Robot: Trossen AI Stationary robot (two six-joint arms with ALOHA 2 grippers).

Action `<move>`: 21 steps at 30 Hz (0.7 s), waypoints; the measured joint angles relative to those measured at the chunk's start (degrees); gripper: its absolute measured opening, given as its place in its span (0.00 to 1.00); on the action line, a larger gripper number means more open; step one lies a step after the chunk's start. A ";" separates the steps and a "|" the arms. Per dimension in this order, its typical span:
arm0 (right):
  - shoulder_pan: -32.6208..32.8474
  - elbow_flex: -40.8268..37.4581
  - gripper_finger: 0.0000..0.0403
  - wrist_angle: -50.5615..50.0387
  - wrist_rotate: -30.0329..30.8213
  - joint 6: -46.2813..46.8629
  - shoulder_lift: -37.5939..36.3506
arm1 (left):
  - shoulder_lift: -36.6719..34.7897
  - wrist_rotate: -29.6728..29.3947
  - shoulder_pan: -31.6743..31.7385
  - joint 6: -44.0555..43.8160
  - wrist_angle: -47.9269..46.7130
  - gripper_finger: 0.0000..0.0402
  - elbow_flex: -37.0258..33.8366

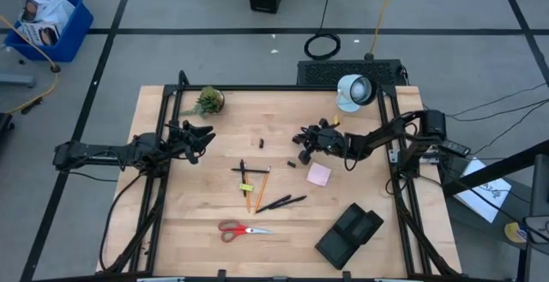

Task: Pick and place office supplies into organizer
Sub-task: Put the black clip binder into the desk organizer

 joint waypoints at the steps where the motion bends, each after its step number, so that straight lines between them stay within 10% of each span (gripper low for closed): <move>1: 0.45 0.02 0.02 -0.23 0.02 0.17 -0.62 | 0.00 0.00 0.01 0.10 -0.03 0.49 0.00; 21: 10.67 0.03 0.02 -22.31 0.03 0.98 -19.56 | -0.02 -1.01 0.01 1.20 -1.41 0.49 0.00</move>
